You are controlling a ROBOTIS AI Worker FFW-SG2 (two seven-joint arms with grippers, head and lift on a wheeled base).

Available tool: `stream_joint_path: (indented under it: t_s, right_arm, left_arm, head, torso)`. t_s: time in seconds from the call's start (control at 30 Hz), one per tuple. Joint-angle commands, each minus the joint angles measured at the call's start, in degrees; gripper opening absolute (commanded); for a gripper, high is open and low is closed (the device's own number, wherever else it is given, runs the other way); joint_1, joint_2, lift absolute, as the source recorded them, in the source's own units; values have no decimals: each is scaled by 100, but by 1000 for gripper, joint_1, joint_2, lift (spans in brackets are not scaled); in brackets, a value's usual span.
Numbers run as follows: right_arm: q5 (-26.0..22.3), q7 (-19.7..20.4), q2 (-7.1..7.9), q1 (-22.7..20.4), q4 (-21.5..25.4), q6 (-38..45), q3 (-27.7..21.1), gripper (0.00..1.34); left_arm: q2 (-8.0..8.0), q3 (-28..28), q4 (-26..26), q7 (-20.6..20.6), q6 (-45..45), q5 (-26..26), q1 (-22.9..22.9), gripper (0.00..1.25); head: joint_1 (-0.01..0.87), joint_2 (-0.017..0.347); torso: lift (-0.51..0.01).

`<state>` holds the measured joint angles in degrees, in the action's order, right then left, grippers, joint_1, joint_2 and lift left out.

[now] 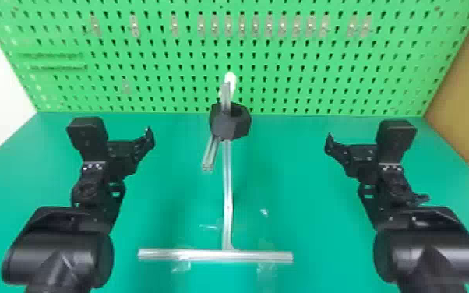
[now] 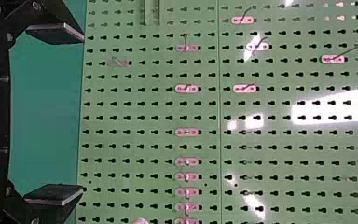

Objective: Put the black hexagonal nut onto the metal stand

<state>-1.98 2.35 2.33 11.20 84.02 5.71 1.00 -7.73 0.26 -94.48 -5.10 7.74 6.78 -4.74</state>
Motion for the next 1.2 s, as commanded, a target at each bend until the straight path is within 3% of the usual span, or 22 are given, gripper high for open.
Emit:
stream_joint_path:
  t_s: [0.0, 1.17]
  right_arm:
    - [-40, -6, 5, -4, 0, 0, -21, 1266]
    - [-207, -15, 84, 57, 18, 61, 67, 1267]
  left_arm:
    - [0, -8, 0, 0, 0, -10, 0, 1101]
    - [0, 45, 0, 211, 53, -71, -53, 1101]
  head:
    - [693, 81]
    - [693, 81]
  torso:
    - [-1]
    - [-1]
